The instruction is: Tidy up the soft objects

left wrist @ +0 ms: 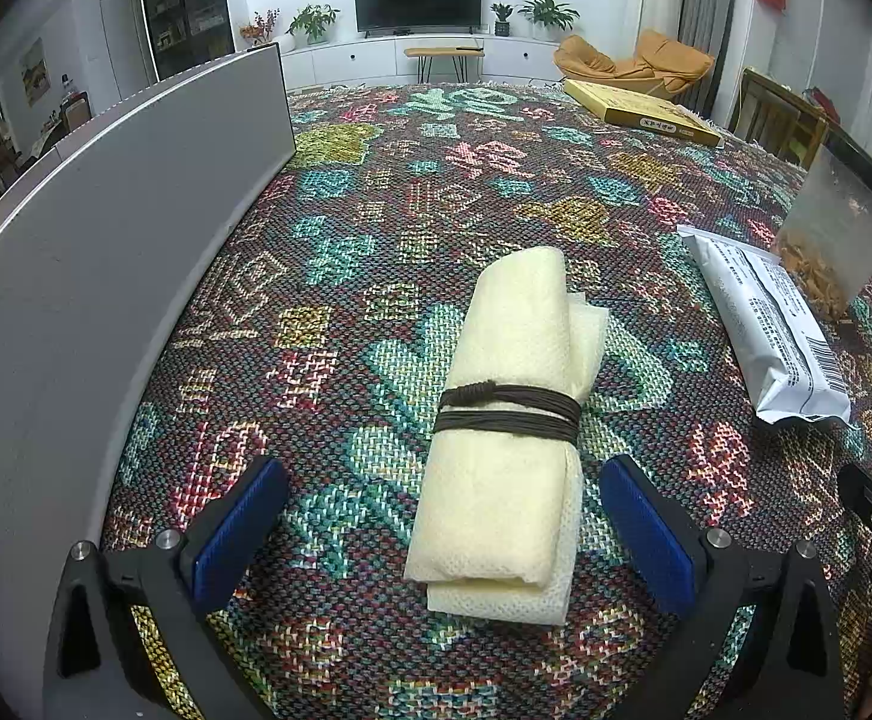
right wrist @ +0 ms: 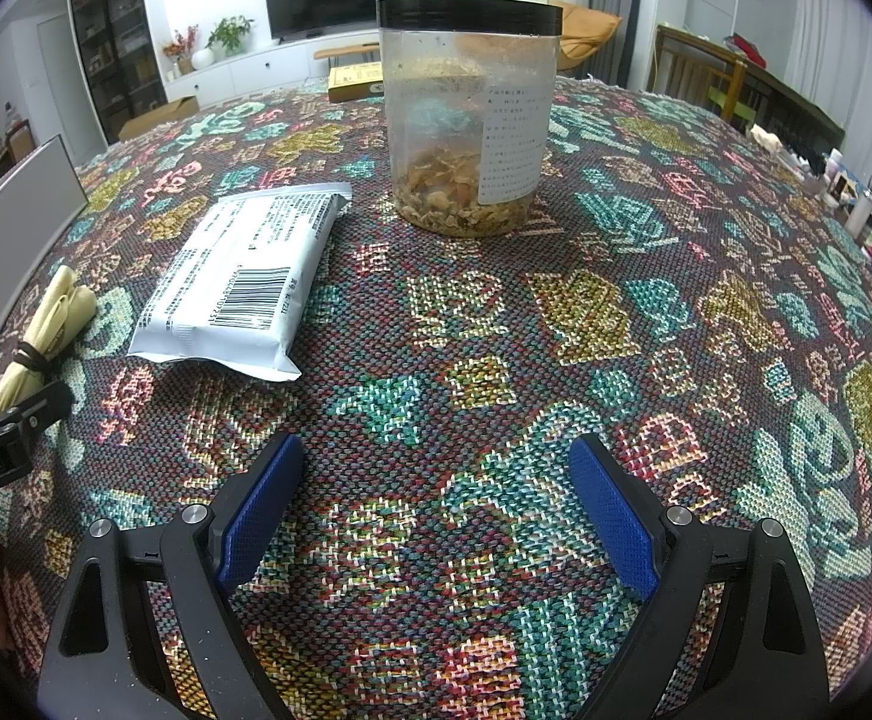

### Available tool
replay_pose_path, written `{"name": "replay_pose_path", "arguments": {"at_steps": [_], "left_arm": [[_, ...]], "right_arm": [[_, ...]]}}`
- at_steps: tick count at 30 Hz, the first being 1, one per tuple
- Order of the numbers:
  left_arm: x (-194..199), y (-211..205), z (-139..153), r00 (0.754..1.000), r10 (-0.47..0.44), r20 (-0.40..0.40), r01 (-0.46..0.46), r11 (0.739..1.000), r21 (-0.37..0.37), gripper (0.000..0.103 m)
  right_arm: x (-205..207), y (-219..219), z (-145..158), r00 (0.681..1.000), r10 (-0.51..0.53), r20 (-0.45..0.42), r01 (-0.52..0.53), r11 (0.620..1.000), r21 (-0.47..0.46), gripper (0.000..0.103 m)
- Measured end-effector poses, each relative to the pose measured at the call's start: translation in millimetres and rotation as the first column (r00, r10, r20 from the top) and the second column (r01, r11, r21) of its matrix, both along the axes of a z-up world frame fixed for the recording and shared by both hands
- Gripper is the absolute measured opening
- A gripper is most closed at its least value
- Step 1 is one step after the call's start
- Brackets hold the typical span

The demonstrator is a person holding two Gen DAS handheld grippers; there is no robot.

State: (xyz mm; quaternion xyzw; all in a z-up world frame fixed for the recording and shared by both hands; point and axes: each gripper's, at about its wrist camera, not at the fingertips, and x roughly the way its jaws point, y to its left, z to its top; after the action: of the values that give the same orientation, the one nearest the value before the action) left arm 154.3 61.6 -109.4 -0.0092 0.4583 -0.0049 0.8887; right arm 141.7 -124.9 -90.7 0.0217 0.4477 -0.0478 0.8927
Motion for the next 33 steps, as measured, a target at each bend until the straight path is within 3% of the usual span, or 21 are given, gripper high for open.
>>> {"name": "replay_pose_path", "arguments": {"at_steps": [10, 12, 14, 16, 20, 24, 26, 27, 29, 31, 33], "left_arm": [[-0.4, -0.3, 0.1, 1.0, 0.0, 0.0, 0.0, 1.0, 0.0, 0.103], [-0.5, -0.3, 0.1, 1.0, 0.0, 0.0, 0.0, 1.0, 0.0, 0.103], [-0.7, -0.5, 0.2, 1.0, 0.0, 0.0, 0.0, 1.0, -0.001, 0.103], [-0.8, -0.5, 0.2, 1.0, 0.0, 0.0, 0.0, 1.0, 0.0, 0.103], [-1.4, -0.7, 0.3, 1.0, 0.001, -0.001, -0.001, 1.0, 0.002, 0.103], [0.5, -0.3, 0.9, 1.0, 0.0, -0.014, 0.0, 1.0, 0.002, 0.103], [2.8, -0.3, 1.6, 0.999, -0.01, -0.036, 0.011, 1.0, 0.003, 0.103], [4.7, -0.1, 2.1, 0.999, -0.013, -0.048, 0.013, 1.0, 0.002, 0.103], [9.2, -0.7, 2.9, 0.996, -0.021, -0.082, 0.022, 1.0, 0.002, 0.103], [14.0, -1.5, 3.9, 0.993, -0.035, -0.11, 0.035, 0.999, -0.001, 0.103], [15.8, -4.2, 5.7, 0.993, -0.059, -0.105, 0.06, 0.998, -0.001, 0.094]], "right_arm": [[-1.9, -3.8, 1.1, 1.0, 0.001, 0.011, -0.001, 1.0, 0.029, 0.092], [-7.0, -12.0, 4.4, 1.0, -0.008, 0.03, 0.005, 0.996, 0.093, 0.092], [-11.6, -22.4, 14.6, 0.998, -0.033, 0.058, 0.019, 0.975, 0.22, 0.092], [-7.4, -19.9, 29.2, 0.996, -0.023, 0.082, 0.001, 0.964, 0.267, 0.092], [39.5, 12.9, 46.5, 0.995, 0.091, 0.029, -0.095, 0.964, 0.25, 0.091], [97.5, 44.9, 17.0, 0.977, 0.133, -0.166, -0.103, 0.978, 0.181, 0.091], [106.3, 52.9, 3.5, 0.967, 0.151, -0.204, -0.119, 0.979, 0.163, 0.091], [105.7, 60.0, 3.8, 0.969, 0.165, -0.184, -0.149, 0.984, 0.098, 0.088], [97.1, 63.2, 5.4, 0.964, 0.197, -0.179, -0.186, 0.979, 0.077, 0.067], [76.9, 54.8, 10.1, 0.956, 0.232, -0.18, -0.215, 0.971, 0.106, 0.063], [48.2, 35.0, 17.2, 0.952, 0.253, -0.169, -0.237, 0.965, 0.112, 0.063]]}}
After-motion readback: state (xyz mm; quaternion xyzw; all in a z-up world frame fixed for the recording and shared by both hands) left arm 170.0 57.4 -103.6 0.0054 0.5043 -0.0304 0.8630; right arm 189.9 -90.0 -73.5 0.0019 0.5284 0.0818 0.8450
